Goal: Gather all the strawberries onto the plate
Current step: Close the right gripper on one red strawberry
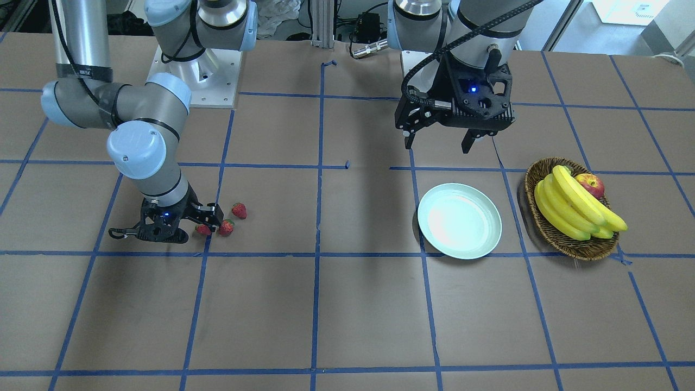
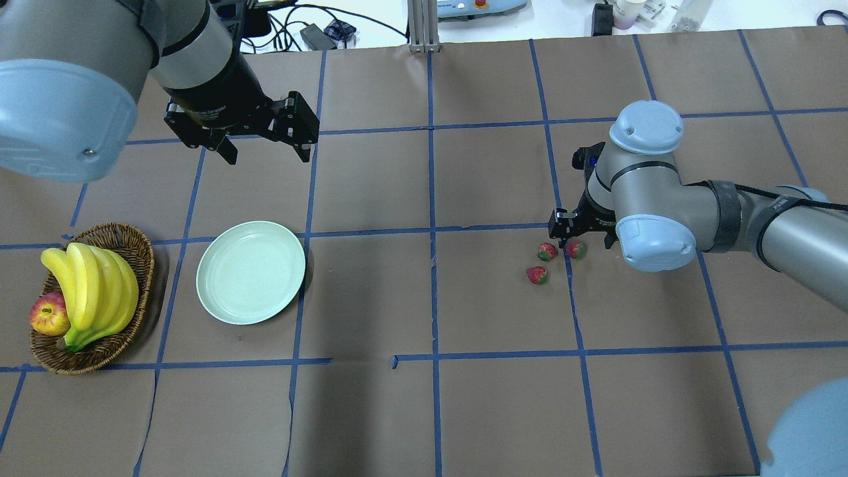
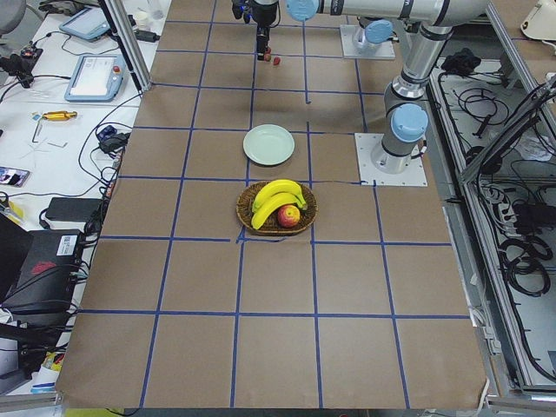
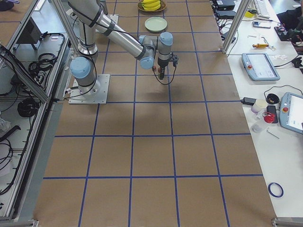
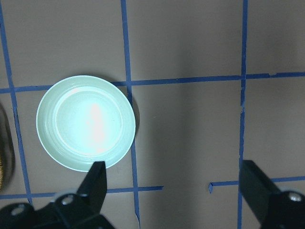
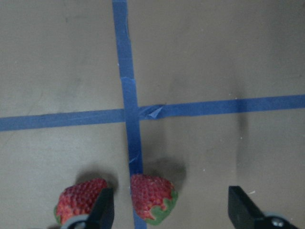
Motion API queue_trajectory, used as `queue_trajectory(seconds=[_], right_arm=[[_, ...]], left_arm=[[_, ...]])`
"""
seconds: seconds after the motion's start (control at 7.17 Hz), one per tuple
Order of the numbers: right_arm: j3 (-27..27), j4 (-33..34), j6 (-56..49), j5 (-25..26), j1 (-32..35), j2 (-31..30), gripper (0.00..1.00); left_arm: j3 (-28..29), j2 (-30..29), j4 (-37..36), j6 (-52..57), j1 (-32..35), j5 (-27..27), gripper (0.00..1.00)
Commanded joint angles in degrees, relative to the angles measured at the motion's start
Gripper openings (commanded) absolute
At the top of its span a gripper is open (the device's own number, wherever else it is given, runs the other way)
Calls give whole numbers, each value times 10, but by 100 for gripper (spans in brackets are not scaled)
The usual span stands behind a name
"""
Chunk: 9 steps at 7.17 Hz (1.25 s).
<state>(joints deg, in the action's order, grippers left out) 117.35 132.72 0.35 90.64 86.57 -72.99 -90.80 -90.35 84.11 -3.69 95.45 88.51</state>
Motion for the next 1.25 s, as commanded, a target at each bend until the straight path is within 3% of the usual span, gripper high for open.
queue_trajectory(seconds=[0.0,0.14,0.28,0.56,0.98,1.12], right_arm=[[-4,4,0,-1,0,8,81],[1,7,0,-1,0,11,61],[2,7,1,-2,0,12,48],[2,10,2,-3,0,14,44],[-5,11,3,-3,0,15,0],[-11,10,5,-4,0,10,0]], left_arm=[[0,0,0,0,0,0,100],[0,0,0,0,0,0,100],[2,-1,0,0,0,0,100],[2,-2,0,0,0,0,100],[3,-2,0,0,-1,0,100],[3,-1,0,0,0,0,100]])
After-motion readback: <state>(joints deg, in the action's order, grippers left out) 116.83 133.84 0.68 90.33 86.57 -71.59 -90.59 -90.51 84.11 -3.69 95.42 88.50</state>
